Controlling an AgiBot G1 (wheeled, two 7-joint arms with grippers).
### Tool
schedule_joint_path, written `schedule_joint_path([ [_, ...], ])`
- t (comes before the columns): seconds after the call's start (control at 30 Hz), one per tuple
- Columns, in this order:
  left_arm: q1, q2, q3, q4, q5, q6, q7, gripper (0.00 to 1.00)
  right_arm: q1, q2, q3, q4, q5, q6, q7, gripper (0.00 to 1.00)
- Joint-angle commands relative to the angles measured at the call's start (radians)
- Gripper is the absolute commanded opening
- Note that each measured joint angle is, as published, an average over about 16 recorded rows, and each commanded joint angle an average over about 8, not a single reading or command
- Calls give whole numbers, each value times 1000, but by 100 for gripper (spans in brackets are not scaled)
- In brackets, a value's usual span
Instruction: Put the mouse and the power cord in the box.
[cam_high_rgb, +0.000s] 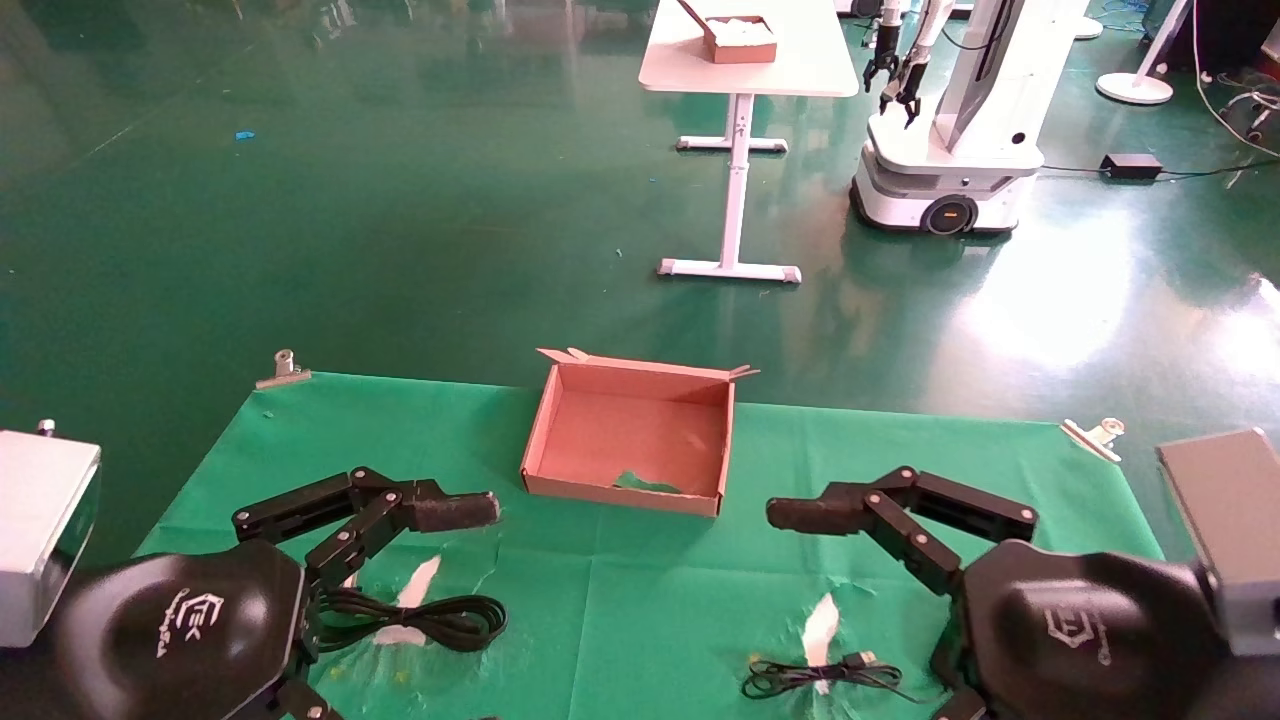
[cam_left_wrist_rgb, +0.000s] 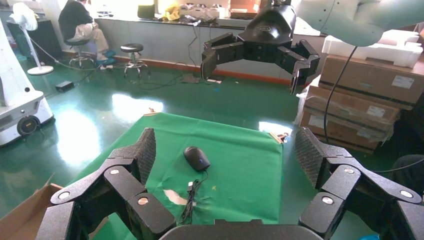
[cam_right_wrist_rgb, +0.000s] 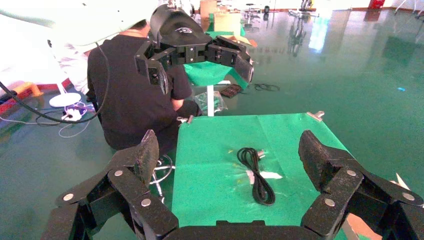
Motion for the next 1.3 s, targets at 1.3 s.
schedule_joint_path([
  [1.3, 2, -5, 4, -2, 13, 1, 3, 100, -7, 7, -5, 1, -14, -3, -4, 100],
])
